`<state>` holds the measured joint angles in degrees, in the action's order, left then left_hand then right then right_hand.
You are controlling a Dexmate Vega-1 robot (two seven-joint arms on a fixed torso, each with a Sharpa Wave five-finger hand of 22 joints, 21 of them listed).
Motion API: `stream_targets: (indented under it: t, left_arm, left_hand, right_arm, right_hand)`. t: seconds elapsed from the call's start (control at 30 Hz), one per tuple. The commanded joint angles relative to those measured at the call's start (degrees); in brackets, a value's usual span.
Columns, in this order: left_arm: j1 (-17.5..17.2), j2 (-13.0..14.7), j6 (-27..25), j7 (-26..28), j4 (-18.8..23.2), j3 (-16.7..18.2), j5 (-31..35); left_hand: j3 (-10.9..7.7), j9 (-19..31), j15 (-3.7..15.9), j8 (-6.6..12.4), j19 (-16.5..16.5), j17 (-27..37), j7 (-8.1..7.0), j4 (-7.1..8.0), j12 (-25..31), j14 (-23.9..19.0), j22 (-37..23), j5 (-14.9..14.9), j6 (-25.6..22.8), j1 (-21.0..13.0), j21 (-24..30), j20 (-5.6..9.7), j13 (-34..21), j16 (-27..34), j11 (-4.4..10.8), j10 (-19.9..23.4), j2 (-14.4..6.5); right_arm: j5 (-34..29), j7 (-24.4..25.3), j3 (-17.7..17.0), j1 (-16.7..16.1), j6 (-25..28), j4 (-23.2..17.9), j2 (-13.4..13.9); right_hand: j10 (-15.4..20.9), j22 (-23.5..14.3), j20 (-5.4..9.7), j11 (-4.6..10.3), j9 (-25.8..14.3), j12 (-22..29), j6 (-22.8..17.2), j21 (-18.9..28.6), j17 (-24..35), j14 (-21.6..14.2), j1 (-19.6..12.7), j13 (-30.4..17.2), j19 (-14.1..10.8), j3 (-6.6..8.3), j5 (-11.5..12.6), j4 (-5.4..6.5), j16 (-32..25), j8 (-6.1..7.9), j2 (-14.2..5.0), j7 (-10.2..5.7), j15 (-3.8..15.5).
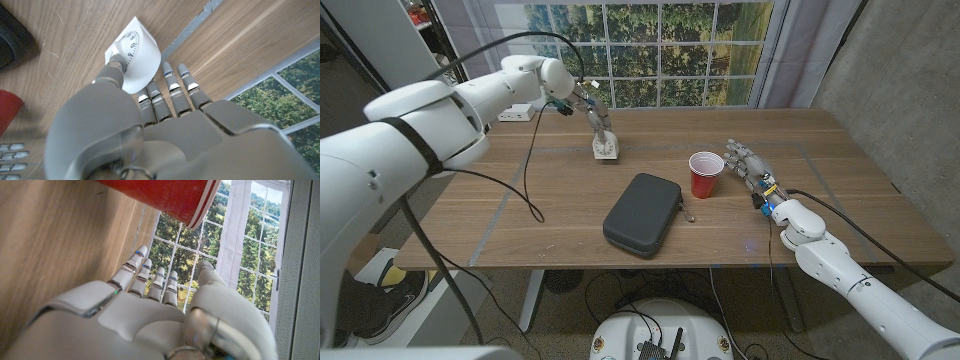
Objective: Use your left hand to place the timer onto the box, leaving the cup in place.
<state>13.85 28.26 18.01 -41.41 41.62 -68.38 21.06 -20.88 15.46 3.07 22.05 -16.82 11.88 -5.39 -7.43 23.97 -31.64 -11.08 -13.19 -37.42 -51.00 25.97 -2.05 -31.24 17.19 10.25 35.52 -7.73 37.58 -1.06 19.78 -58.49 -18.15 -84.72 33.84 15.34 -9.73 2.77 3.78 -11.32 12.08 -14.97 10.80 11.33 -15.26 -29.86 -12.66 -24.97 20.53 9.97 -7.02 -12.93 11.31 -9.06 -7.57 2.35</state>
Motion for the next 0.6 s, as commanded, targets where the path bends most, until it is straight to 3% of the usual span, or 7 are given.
stream_targets:
  t: [0.03,0.23,0.6]
  left_arm:
    - [-1.8,7.9,-4.4,-7.7,23.4,7.8,3.5]
    - [-2.1,9.3,-5.1,-10.3,28.0,11.3,4.1]
    - [-2.4,9.6,-4.0,-14.5,32.4,15.2,2.9]
  left_hand:
    - [-0.48,1.5,8.67,0.48,-0.4,0.3,0.04,0.34,0.4,-0.8,-0.1,0.0,-1.0,0.0,0.2,-0.26,-0.5,-0.1,0.13,0.8,-0.8]
    - [-0.51,1.7,8.71,0.63,-0.5,0.3,0.00,0.42,0.4,-0.9,-0.1,0.1,-1.2,0.0,0.3,-0.17,-0.7,-0.1,0.10,0.9,-0.8]
    - [-0.60,2.1,8.84,0.81,-0.8,0.5,-0.12,0.48,0.3,-1.0,-0.2,0.3,-1.3,-0.1,0.5,0.16,-1.3,-0.2,0.13,0.9,-0.9]
  right_arm:
    - [0.1,-0.5,-0.2,0.0,-0.8,0.5,-0.1]
    - [0.1,-0.5,-0.3,-0.2,-1.2,0.4,-0.1]
    - [0.0,0.4,-0.7,-1.6,-1.8,-0.7,0.0]
  right_hand:
    - [0.3,-0.1,0.47,0.17,-0.3,0.2,-0.6,0.2,0.3,-0.7,0.1,-0.2,0.3,-0.13,0.4,0.06,-0.4,0.49,-0.56,0.08,6.10]
    - [0.3,-0.1,0.47,0.08,-0.3,0.2,-0.6,0.2,0.3,-0.7,0.0,-0.2,0.3,-0.17,0.4,0.06,-0.4,0.50,-0.56,0.13,6.09]
    - [0.3,-0.1,0.46,0.17,-0.3,0.2,-0.6,0.2,0.4,-0.7,0.0,-0.3,0.3,-0.21,0.4,0.06,-0.4,0.49,-0.57,0.14,6.03]
